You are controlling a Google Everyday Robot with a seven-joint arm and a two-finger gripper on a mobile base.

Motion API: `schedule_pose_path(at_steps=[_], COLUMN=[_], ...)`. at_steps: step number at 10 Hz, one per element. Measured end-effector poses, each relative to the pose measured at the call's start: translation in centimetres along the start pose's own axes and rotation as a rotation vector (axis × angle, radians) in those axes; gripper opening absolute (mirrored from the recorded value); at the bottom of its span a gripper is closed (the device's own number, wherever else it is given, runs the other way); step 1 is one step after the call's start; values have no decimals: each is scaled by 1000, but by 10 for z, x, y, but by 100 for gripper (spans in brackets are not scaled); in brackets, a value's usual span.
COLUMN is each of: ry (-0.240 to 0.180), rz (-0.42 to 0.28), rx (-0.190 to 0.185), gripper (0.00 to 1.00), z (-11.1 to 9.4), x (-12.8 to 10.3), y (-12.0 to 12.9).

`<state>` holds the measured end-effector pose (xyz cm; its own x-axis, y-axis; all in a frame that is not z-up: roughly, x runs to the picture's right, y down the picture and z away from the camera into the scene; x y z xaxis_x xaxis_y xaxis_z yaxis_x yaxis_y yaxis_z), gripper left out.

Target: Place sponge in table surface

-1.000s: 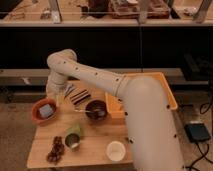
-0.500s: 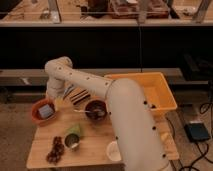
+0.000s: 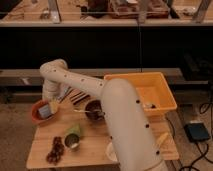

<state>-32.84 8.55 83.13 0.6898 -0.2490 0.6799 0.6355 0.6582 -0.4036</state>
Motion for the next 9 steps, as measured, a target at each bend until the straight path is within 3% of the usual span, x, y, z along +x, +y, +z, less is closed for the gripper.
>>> schedule_pose_path(at_steps=[5,7,9], ry=[11,10,9], rz=[3,5,14], rx=[-37,-44,-50], gripper=[65,52,30], z=[28,33,35], x=[-9,-12,-10], y=[2,4,5])
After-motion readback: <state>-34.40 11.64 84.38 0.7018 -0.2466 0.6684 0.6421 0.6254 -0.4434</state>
